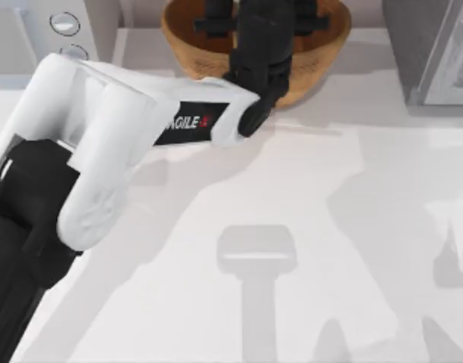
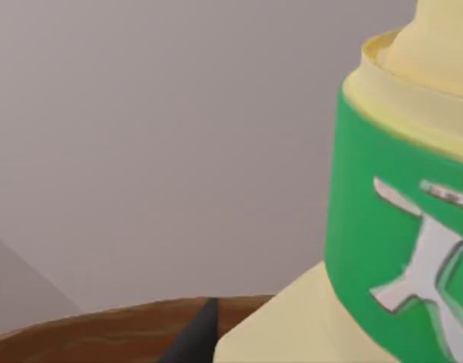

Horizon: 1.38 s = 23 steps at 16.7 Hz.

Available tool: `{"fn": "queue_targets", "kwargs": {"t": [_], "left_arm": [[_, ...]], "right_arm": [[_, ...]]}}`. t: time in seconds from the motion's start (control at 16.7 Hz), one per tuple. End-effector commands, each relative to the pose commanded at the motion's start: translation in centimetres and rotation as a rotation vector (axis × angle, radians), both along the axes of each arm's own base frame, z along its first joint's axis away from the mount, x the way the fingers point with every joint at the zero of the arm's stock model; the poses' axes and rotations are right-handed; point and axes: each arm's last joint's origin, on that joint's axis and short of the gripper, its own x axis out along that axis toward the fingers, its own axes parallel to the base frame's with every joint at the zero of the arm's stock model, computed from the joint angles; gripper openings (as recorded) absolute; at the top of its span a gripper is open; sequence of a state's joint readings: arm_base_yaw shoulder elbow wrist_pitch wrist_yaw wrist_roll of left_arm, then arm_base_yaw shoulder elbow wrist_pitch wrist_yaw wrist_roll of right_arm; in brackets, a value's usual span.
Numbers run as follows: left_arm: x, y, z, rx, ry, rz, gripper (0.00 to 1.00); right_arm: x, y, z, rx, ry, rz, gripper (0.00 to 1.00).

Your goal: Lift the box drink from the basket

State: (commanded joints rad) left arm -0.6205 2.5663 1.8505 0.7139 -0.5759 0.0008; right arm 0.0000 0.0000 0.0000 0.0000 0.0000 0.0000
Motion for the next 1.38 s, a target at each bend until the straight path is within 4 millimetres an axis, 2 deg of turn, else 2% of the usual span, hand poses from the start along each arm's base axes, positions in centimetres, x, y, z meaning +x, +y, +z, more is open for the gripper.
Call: {"fn": "queue_targets", "kwargs": {"t": [0.12, 0.18, 0.3, 0.42, 0.9, 1.08, 1.2, 1.38], "left_arm": [[0.0, 0.0, 0.0, 0.000, 0.000, 0.000, 0.00], [-0.3, -0.4, 0.9, -0.010, -0.012, -0.009, 0.00], [-0.3, -0.4, 1.1, -0.006, -0.007, -0.009, 0.00], [-0.1, -0.6, 2.2, -0.004, -0.005, -0.009, 0.00], [0.1, -0.7, 12.7, -0.015, -0.018, -0.007, 0.00], [-0.2, -0.5, 15.3, -0.011, -0.013, -0.008, 0.00], [-0.3, -0.4, 15.9, -0.010, -0.012, -0.009, 0.00], [-0.2, -0.4, 15.6, -0.006, -0.010, -0.006, 0.00]], "right_arm": [[0.0, 0.0, 0.0, 0.000, 0.000, 0.000, 1.00], [0.0, 0.0, 0.0, 0.000, 0.000, 0.000, 1.00], [0.0, 0.0, 0.0, 0.000, 0.000, 0.000, 1.00], [0.0, 0.0, 0.0, 0.000, 0.000, 0.000, 1.00], [0.0, 0.0, 0.0, 0.000, 0.000, 0.000, 1.00], [0.0, 0.0, 0.0, 0.000, 0.000, 0.000, 1.00], [0.0, 0.0, 0.0, 0.000, 0.000, 0.000, 1.00], [0.0, 0.0, 0.0, 0.000, 0.000, 0.000, 1.00]]}}
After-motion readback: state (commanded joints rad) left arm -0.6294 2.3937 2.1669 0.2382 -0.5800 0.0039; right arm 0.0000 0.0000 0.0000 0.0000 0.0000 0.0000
